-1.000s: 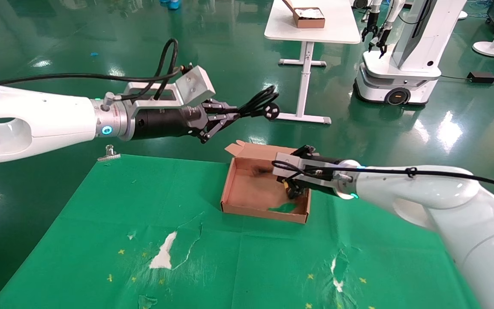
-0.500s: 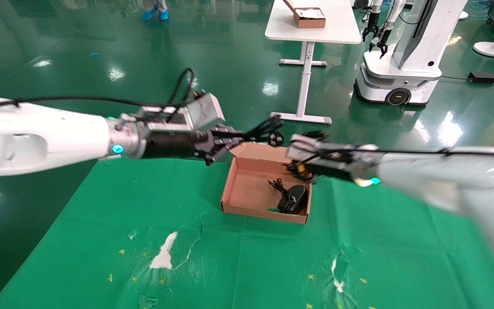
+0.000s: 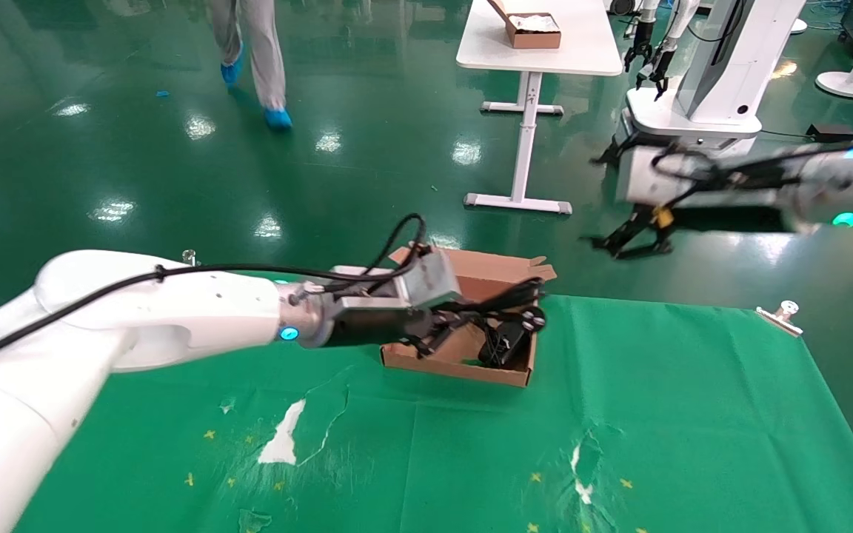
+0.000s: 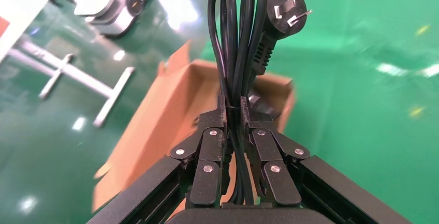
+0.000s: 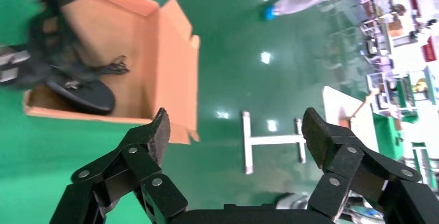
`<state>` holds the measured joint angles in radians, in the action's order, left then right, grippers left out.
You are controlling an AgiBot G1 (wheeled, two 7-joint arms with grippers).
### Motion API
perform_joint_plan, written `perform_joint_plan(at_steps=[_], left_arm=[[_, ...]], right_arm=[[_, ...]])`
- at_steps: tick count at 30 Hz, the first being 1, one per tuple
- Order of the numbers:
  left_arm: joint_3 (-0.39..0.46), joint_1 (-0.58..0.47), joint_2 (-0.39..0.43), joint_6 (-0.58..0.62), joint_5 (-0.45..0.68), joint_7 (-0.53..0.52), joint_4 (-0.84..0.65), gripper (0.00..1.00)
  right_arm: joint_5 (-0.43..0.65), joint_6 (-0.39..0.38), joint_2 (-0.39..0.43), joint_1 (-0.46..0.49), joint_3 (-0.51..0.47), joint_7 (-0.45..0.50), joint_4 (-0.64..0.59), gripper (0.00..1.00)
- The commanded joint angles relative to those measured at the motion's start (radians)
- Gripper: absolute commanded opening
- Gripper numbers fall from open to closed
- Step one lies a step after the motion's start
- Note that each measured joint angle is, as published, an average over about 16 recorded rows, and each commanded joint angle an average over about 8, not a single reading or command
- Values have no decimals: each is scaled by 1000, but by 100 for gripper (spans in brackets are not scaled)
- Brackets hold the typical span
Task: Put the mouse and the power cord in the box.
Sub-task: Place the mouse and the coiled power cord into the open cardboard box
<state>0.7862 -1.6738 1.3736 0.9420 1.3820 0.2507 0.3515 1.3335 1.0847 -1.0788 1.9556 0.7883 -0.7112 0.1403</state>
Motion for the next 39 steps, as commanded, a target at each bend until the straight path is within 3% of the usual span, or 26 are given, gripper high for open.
perform_joint_plan(at_steps=[1,12,23,39], left_arm=[[31,18,-1,0,-18,-43,41,0],[188,45,-2,-165,-92,-245,130,0],[348,55,0,-321,-133,-407,160,0],[483,66,0,-472,-245,-495,197,0]], right_arm=[[4,9,13,26,2,-6,-8,100],[40,69,62,122,24,-8,-23,100],[110,77,83,194,69,37,-28,100],[151,62,79,204,96,104,0,100]])
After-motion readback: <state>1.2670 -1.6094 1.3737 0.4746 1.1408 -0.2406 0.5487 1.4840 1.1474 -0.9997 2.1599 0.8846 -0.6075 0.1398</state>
